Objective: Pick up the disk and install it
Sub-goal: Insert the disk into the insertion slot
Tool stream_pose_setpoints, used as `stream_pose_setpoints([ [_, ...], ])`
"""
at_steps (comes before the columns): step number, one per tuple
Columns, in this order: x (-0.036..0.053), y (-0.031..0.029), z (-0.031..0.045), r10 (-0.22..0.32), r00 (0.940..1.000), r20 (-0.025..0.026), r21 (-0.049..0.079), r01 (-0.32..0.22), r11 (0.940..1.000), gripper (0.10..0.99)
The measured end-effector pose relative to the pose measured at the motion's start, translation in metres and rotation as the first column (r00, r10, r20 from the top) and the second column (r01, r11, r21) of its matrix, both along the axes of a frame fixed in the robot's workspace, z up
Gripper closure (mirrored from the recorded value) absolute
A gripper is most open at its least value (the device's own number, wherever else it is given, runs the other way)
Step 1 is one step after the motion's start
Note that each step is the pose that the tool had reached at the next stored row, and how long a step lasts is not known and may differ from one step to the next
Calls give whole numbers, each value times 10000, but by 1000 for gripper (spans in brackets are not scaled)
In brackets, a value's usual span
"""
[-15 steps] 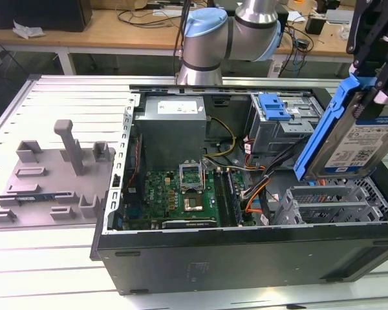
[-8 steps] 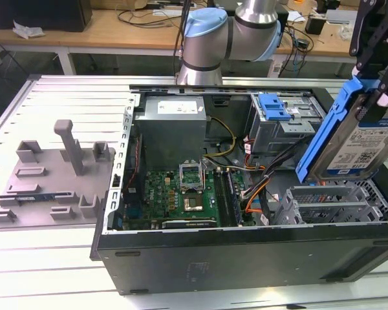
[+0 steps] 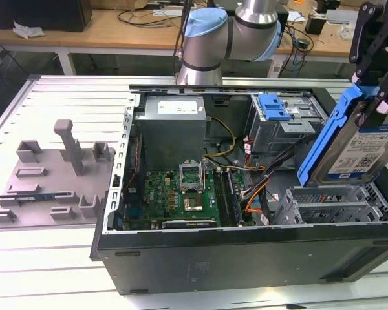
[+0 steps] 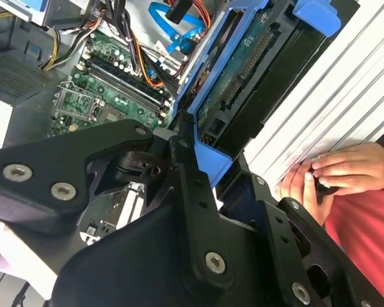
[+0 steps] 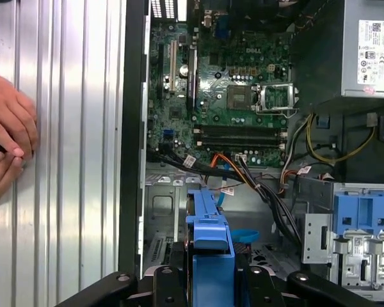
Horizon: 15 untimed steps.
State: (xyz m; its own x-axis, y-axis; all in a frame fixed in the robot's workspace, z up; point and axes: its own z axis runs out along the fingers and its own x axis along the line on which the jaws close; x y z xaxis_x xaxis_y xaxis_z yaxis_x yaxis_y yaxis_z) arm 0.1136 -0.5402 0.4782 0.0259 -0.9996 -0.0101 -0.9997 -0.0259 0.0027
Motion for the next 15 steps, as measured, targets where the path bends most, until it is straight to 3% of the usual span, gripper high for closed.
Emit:
stream_pose_setpoints([
  [15,-23,-21,-103,-194,9998,18,-2,194,9998,718],
])
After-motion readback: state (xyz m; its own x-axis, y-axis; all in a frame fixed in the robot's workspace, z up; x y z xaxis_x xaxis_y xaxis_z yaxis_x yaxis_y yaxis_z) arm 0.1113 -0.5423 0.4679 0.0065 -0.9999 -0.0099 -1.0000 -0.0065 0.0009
